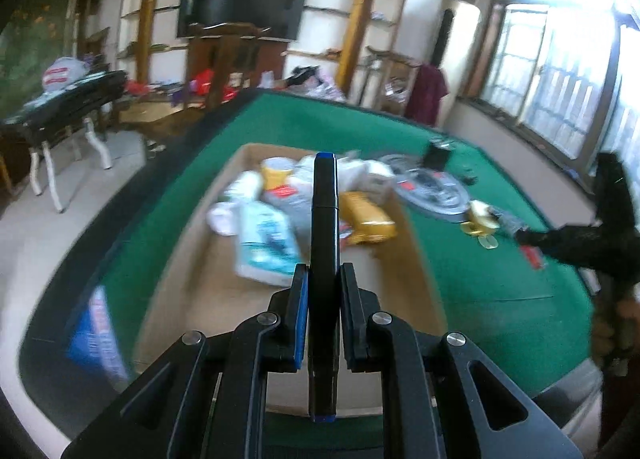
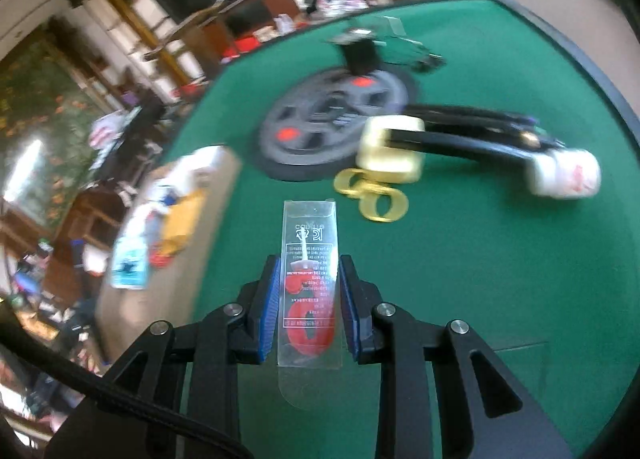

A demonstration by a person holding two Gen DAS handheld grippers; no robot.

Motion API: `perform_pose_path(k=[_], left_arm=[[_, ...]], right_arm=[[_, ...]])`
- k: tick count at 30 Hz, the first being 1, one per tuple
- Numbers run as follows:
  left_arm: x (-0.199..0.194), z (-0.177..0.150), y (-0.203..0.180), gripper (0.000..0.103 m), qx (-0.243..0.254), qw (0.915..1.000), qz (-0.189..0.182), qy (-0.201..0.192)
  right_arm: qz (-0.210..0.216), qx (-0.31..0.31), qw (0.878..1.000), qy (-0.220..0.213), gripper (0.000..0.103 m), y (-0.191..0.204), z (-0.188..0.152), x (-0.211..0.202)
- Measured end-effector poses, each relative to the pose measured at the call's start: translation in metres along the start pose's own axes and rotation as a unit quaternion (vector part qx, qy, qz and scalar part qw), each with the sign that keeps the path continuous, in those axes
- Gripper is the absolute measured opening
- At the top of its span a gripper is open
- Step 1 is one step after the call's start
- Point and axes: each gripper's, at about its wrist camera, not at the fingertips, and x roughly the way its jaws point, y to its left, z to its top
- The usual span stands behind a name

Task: Organize objects
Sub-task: 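Carry the marker and clear packet into the tray and open both tools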

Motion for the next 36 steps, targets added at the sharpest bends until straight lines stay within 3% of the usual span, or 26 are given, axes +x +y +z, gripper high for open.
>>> perform_pose_path(k=[6,14,21,25,36], left_arm=[[0.018,0.001,0.026,0.012,-0.011,0.9987,0.034,0.037],[0.042,-0.009,0.020,0.012,-0.031,0.9960,-0.021,0.081],[0.056,-0.007,0.016,0.012,-0.036,0.9941,-0.041,0.093],[0.067,-0.010,0.017,0.012,-0.046,0.9926,-0.034,0.107],[0.063,-0.009,0.022,0.013,-0.070,0.9931,-0.034,0.088]], right_arm=[[0.055,-0.038,0.997,0.033,0.025,0.064,0.002,0.029],[0.067,-0.086,0.990,0.086,0.026,0.129,-0.016,0.082],[0.031,-0.106,0.988,0.105,0.026,0.143,-0.021,0.120],[0.015,-0.109,0.988,0.107,0.026,0.144,-0.019,0.129],[-0.014,-0.116,0.987,0.107,0.026,0.145,-0.017,0.138]])
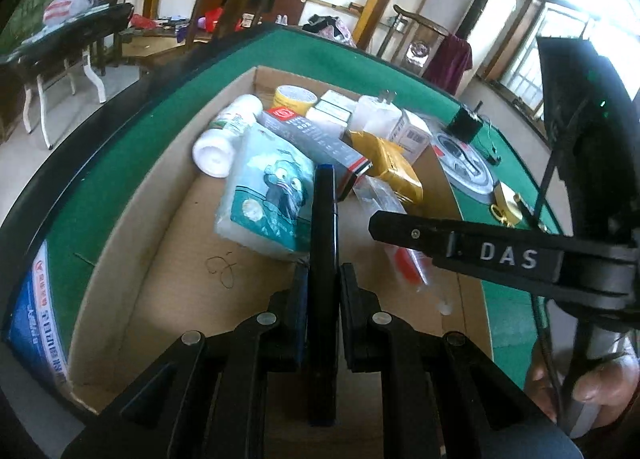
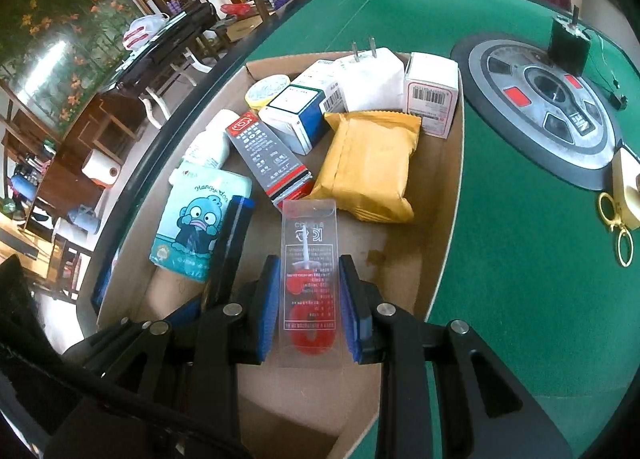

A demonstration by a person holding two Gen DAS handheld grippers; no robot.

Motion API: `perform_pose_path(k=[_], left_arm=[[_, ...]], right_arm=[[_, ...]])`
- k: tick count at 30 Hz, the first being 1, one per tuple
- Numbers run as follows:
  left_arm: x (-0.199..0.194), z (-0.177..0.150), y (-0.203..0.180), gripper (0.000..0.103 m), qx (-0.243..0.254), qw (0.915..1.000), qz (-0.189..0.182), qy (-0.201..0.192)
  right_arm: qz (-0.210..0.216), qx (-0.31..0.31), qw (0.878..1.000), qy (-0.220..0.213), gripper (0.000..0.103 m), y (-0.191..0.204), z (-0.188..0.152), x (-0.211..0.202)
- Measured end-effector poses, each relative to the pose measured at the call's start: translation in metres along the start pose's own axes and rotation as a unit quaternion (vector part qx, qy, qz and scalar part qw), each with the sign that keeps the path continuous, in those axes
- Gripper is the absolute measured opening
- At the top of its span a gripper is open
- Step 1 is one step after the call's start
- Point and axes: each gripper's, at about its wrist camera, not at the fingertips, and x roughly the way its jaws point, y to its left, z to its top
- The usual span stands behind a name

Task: Organize objects
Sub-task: 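Carry the marker and clear packet into the tray and open both tools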

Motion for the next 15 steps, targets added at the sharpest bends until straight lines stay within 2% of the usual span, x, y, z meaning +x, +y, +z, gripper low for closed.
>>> perform_pose_path(k=[1,3,4,5,9,12,15], left_arm=[[-0.002,0.000,0.002,0.015,-0.004,1.0000,-0.002,-0.001],[-0.007,0.000,0.006,0.027,-0.014,0.9999,-0.004,-0.005],[-0.010,0.000,0.007,0.038,-0.019,0.9998,-0.005,-0.008],[-0.013,0.000,0.009,0.045,-0.022,0.9997,-0.007,-0.012],[-0.026,-0.001,0.013,0.048,-0.030,0.9991,-0.006,-0.029],[-0.037,-0.002,0.016,0.057,-0.037,0.9983,0.004,-0.045],[-0.042,-0.001,0.019,0.057,-0.044,0.9974,0.021,-0.053]], right_arm=[[-0.002,-0.002,1.000,0.000,0.026,0.000,0.000,0.000],[-0.005,-0.003,1.000,-0.002,0.026,0.000,-0.003,-0.003],[-0.006,-0.003,1.000,-0.003,0.026,0.001,-0.002,-0.003],[-0.006,-0.003,1.000,-0.004,0.026,0.001,-0.002,-0.003],[-0.010,-0.001,1.000,-0.010,0.026,0.000,-0.003,-0.005],[-0.007,0.002,1.000,-0.015,0.027,0.000,-0.005,-0.010],[0.000,-0.001,1.000,-0.030,0.035,0.003,-0.005,-0.018]])
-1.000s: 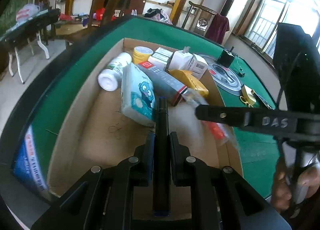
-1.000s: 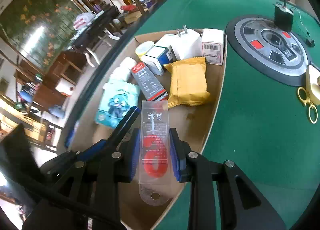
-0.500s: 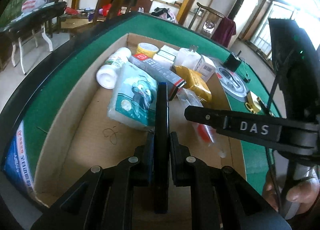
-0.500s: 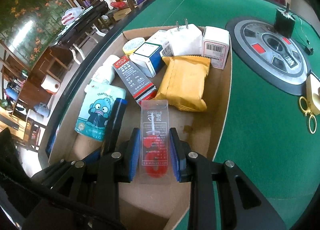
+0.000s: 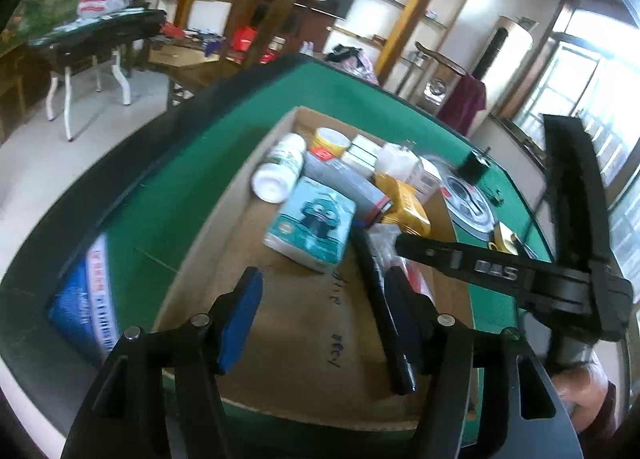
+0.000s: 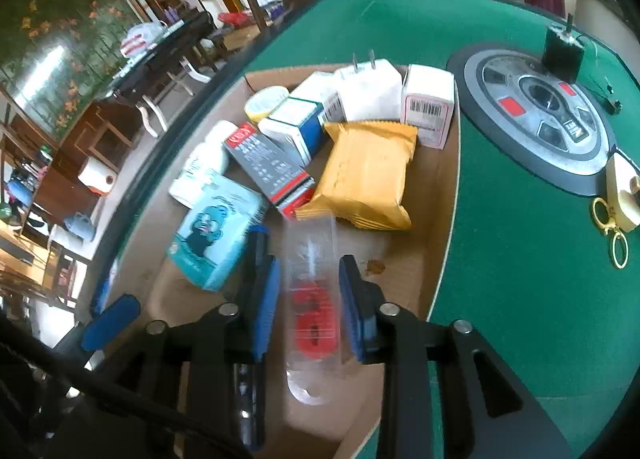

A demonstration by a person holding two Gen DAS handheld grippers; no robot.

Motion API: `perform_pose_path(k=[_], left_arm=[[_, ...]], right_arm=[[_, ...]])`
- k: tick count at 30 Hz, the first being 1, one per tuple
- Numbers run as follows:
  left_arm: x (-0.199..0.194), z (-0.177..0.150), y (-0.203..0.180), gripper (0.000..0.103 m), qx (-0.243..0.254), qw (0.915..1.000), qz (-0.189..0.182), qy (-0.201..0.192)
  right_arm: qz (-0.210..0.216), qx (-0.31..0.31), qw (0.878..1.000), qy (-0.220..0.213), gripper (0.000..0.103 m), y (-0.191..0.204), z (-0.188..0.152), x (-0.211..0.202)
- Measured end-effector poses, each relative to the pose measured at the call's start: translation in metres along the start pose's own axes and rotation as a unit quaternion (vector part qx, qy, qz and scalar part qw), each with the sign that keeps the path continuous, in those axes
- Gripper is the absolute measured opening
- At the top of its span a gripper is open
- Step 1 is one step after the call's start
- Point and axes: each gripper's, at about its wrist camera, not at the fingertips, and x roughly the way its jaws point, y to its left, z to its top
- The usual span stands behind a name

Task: Organize objects
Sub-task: 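Carry the marker and clear packet into the tray and open both tools, then move both open tools back toward the remaining markers and white bottle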

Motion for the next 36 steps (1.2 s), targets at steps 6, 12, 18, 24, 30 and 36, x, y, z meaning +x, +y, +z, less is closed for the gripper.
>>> perform_pose_path(k=[6,12,18,24,30,36], left_arm=[[-0.012,-0.001,-0.005,0.057,0.004,0.9991,0.038,-0.018],[-0.031,-0.003,-0.031,0.057,0.047,0.9938,0.084,-0.055],[-0.048,-0.006,-0.064,0.062,0.089,0.9835,0.128,-0.092],[-0.055,-0.009,-0.094,0.064,0.126,0.9705,0.170,-0.116],[-0.052,-0.015,-0.118,0.064,0.151,0.9635,0.190,-0.113],[-0.047,-0.021,-0.143,0.064,0.183,0.9572,0.197,-0.106]], right_arm=[[-0.017,-0.020,0.999,-0.036,0.046,0.005,-0.008,-0.026],[-0.035,-0.036,0.997,-0.062,0.050,0.003,-0.021,-0.044],[-0.053,-0.056,0.993,-0.090,0.050,0.000,-0.033,-0.065],[-0.080,-0.074,0.986,-0.123,0.057,-0.006,-0.042,-0.084],[-0.087,-0.068,0.985,-0.136,0.058,-0.022,-0.047,-0.095],[-0.086,-0.052,0.985,-0.141,0.058,-0.043,-0.050,-0.103]])
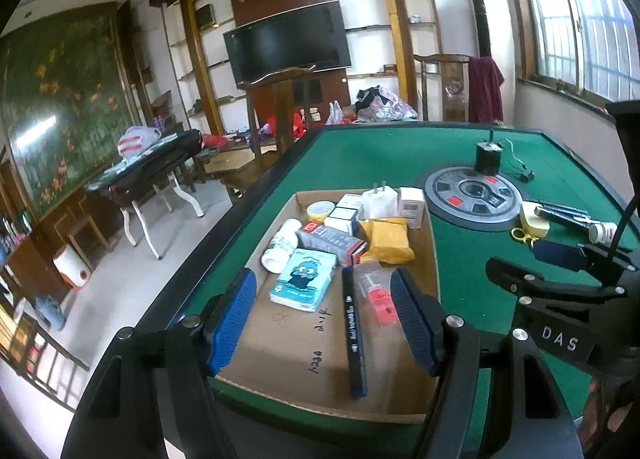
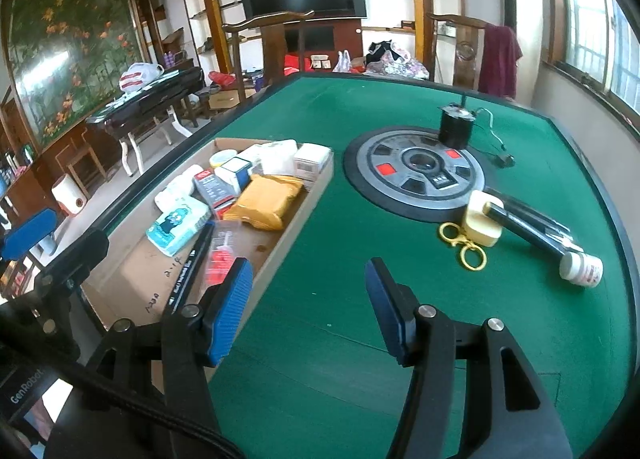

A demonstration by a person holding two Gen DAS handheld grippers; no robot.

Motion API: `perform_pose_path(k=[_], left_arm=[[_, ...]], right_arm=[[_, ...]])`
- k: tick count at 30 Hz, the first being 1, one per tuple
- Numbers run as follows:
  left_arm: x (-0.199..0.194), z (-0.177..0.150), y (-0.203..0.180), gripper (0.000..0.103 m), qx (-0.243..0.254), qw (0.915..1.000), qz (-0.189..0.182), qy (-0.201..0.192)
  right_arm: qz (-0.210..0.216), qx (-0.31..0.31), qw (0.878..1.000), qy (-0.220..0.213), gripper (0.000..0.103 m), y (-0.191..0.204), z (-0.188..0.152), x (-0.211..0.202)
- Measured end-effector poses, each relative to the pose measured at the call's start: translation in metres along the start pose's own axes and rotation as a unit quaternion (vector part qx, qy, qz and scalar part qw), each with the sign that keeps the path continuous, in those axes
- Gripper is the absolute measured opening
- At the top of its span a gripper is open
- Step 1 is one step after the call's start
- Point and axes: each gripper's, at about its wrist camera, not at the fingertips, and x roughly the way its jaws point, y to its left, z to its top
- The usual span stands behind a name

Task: Organize objects
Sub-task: 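Move both open tools back toward the remaining markers and white bottle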

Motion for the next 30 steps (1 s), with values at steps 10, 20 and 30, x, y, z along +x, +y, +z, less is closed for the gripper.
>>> perform_pose_path(k=[10,20,30], left_arm=[[-0.001,0.007,-0.043,0.064,0.050,0.9987,-0.003,0.005],[0.011,0.010,-0.076,0.064,0.077,0.9960,-0.033,0.032],[0.023,0.006,-0.090,0.064,0.059,0.9856,-0.146,0.062]], right_arm=[[-0.014,0.037,0.999,-0.006,0.058,-0.051,0.000,-0.005],[-0.015,0.072,0.997,-0.001,0.057,-0.106,0.003,-0.005],[-0.030,0.248,0.968,0.005,0.058,-0.275,0.027,-0.006]])
